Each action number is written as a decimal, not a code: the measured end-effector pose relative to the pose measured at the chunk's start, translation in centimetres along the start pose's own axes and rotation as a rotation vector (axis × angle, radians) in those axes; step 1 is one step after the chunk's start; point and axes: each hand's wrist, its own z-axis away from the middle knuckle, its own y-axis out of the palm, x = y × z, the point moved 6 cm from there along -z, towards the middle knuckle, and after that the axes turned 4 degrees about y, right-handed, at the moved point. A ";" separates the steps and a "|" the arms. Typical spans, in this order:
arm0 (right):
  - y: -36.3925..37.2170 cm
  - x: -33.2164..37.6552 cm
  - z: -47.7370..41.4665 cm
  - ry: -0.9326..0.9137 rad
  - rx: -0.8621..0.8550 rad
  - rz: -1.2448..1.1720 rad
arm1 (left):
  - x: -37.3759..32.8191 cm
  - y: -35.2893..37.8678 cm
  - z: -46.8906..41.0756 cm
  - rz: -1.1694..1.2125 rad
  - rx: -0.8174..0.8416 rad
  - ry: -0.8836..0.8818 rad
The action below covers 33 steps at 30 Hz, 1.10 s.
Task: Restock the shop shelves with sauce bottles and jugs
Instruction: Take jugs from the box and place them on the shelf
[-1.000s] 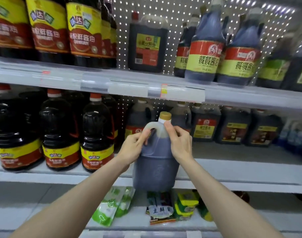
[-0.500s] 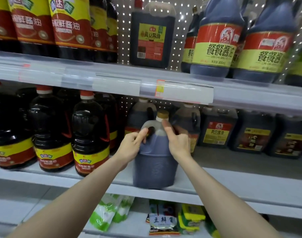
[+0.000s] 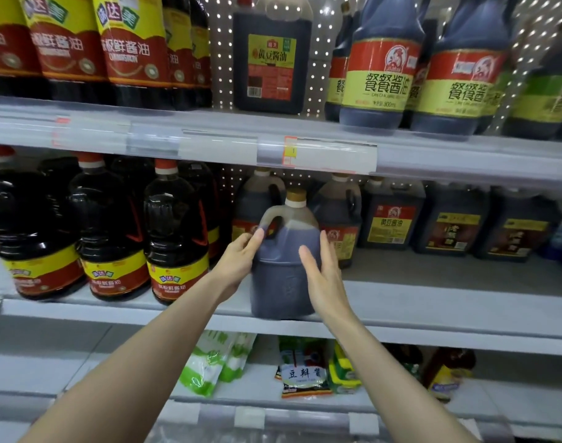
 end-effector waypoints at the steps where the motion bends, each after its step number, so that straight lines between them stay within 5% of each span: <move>1: 0.3 -0.1 0.8 0.012 0.012 -0.028 | 0.3 -0.1 0.0 -0.004 0.018 -0.021; 22: 2.3 -0.4 -0.6 0.253 0.023 -0.296 | -0.5 -0.3 4.9 -0.160 0.010 0.079; 33: 3.7 -0.4 0.8 0.179 0.022 -0.273 | -0.2 0.6 4.7 -0.005 0.033 -0.023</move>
